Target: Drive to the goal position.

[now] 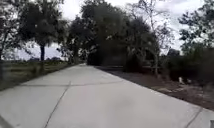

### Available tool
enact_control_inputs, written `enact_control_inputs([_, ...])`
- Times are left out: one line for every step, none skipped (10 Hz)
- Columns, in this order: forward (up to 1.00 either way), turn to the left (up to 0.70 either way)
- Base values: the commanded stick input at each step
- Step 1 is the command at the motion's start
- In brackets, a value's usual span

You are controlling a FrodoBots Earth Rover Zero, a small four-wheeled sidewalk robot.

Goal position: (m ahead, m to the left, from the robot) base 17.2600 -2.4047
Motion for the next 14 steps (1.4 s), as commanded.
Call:
enact_control_inputs([0.85,0.34])
enact_control_inputs([0.85,0.34])
enact_control_inputs([0.85,0.34])
enact_control_inputs([0.85,0.34])
enact_control_inputs([0.85,0.34])
enact_control_inputs([0.85,0.34])
enact_control_inputs([0.85,0.34])
enact_control_inputs([0.85,0.29])
enact_control_inputs([0.85,0.03])
enact_control_inputs([0.85,0.0])
enact_control_inputs([0.85,0.0])
enact_control_inputs([0.85,0.0])
enact_control_inputs([0.85,0.0])
enact_control_inputs([0.85,0.0])
